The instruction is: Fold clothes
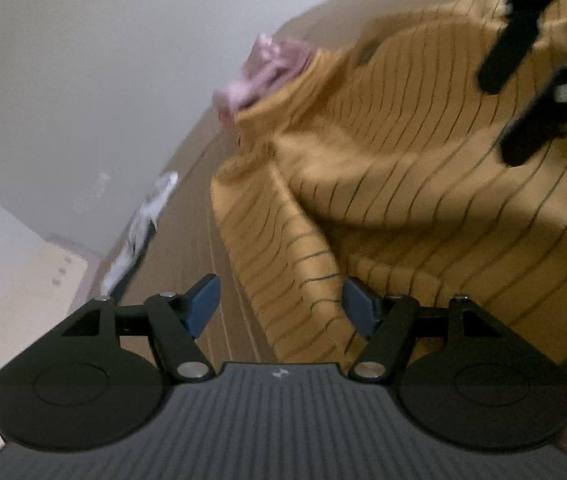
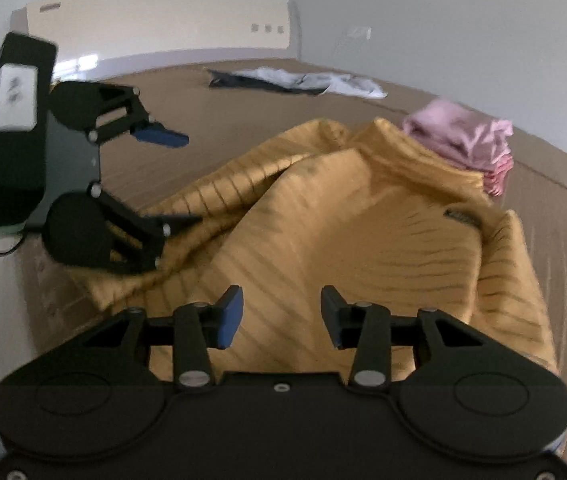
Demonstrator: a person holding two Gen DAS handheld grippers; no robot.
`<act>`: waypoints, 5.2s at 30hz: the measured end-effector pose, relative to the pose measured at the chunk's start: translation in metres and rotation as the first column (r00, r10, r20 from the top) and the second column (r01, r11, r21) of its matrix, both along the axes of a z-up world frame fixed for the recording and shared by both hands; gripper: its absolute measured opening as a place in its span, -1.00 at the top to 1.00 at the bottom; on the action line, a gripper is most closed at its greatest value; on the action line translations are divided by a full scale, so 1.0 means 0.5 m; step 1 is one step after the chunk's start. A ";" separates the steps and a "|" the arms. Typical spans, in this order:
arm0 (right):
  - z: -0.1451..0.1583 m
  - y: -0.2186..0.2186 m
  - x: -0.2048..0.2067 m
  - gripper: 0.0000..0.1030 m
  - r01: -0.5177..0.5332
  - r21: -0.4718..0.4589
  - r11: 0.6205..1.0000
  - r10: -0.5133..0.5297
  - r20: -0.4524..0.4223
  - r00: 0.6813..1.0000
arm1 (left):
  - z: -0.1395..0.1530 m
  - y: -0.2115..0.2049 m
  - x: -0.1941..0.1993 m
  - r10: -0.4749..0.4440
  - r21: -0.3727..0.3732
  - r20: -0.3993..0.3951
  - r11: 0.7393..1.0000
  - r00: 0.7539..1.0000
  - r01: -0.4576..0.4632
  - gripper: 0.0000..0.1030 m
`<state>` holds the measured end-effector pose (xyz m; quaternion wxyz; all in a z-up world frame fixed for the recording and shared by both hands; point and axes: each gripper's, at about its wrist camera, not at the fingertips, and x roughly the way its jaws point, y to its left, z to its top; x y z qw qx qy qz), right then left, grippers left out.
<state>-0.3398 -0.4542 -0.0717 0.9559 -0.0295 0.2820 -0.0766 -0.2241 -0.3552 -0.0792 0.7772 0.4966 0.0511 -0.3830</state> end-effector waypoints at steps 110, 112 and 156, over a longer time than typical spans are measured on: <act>-0.050 -0.541 -0.184 -0.18 0.804 0.077 0.589 -0.808 0.074 0.585 | 0.026 0.140 -0.099 -0.049 -0.161 -0.405 0.987 0.913 -0.018 -0.48; -0.044 -0.501 -0.204 -0.22 0.781 0.092 0.618 -0.786 0.092 0.611 | 0.026 0.140 -0.099 -0.048 -0.160 -0.406 0.987 0.912 -0.019 -0.48; -0.016 -0.340 -0.151 -0.19 0.473 0.115 0.873 -0.473 -0.032 0.881 | 0.042 0.069 -0.127 -0.081 -0.097 -0.398 0.994 0.914 0.046 -0.52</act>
